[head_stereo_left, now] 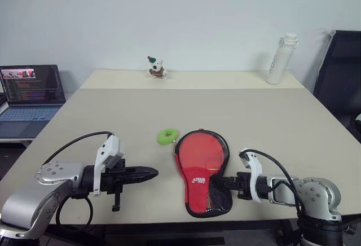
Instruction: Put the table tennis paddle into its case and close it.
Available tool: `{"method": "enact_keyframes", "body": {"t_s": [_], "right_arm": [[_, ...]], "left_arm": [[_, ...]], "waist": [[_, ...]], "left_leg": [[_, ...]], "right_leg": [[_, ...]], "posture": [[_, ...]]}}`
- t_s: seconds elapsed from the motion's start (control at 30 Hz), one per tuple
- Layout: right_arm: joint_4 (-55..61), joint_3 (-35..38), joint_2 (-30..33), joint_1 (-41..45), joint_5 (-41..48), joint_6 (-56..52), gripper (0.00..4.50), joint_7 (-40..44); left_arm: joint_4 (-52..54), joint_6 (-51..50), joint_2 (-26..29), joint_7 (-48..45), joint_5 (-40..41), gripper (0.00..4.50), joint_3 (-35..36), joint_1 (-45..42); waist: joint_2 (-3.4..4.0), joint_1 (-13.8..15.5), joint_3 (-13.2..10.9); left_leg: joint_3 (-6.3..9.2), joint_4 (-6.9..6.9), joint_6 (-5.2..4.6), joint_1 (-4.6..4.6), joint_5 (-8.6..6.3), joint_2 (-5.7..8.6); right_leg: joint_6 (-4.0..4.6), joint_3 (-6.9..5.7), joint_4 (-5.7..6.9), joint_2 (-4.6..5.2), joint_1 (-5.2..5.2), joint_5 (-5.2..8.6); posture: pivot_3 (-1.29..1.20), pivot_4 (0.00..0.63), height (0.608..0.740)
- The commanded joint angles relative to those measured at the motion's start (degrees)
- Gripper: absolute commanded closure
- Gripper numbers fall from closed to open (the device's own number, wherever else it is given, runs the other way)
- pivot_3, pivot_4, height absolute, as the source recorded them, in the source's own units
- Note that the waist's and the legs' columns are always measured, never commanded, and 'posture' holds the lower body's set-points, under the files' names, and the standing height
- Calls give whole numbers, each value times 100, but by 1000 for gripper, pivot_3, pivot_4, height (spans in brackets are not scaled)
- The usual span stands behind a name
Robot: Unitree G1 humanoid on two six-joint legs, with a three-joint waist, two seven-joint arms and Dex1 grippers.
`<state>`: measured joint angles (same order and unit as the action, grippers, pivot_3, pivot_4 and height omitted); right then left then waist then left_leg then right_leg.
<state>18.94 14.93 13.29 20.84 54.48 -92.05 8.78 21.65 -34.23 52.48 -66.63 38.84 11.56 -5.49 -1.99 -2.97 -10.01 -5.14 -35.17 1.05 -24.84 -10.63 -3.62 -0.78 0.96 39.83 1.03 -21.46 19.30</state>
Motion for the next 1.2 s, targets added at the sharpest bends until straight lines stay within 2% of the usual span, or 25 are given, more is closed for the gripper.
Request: {"method": "enact_keyframes", "body": {"t_s": [0.03,0.37,0.4,0.43,0.67,0.77,0.8,0.9,0.97,1.2], "right_arm": [[103,101,112,-6,764,-45,4482,-417],[-252,215,101,8,1417,-45,4482,-1489],[-249,242,108,-18,1491,-45,3879,-1573],[-229,250,138,-43,1577,-45,3637,-1617],[1,412,442,-202,2171,-45,1201,-1630],[264,396,835,-333,2347,77,182,-1364],[350,368,998,-356,2354,138,43,-1223],[995,46,1890,-288,2046,717,43,194],[1023,-122,2094,137,1753,1347,43,875],[393,-1619,1880,926,-70,2960,43,1721]], "left_arm": [[5,150,26,-47,-23,4500,73,20],[-24,237,-13,-37,-73,4500,64,73],[-20,246,-19,-31,-79,4500,69,89],[-17,253,-24,-28,-82,4500,73,103],[5,331,-67,41,-102,4500,115,234],[2,351,-97,95,-109,4500,147,274],[-2,355,-104,110,-109,4500,158,282],[-123,436,-138,249,-234,4500,181,265],[-365,530,-303,651,-411,4500,208,46],[-718,392,-665,1383,-565,4500,135,-454]], "waist": [[0,1,0],[-1,3,0],[-1,3,0],[-1,3,0],[-1,5,0],[-1,9,1],[-1,11,1],[3,22,-2],[2,-6,-2],[-8,8,3]], "left_leg": [[0,0,0,0,0,0],[1,0,0,0,0,0],[1,0,0,0,0,0],[1,0,0,0,0,0],[1,1,-1,0,0,0],[1,1,-1,-1,0,0],[2,1,-1,-1,0,0],[2,1,-2,-1,-1,1],[3,4,-2,2,0,-3],[17,3,-2,-1,0,-5]], "right_leg": [[0,0,0,0,0,0],[0,0,-1,-1,1,0],[0,0,-2,-1,1,0],[0,0,-2,-1,1,0],[-1,0,-2,-1,1,0],[-1,-1,-5,0,2,1],[-1,-1,-6,0,3,1],[-2,-1,-10,0,3,1],[-24,-2,-12,-2,4,14],[-23,-5,-14,-11,5,13]], "posture": [[0,150,740],[0,150,740],[0,150,740],[0,150,740],[0,150,740],[0,150,740],[0,150,740],[0,150,740],[0,150,740],[0,150,740]]}}
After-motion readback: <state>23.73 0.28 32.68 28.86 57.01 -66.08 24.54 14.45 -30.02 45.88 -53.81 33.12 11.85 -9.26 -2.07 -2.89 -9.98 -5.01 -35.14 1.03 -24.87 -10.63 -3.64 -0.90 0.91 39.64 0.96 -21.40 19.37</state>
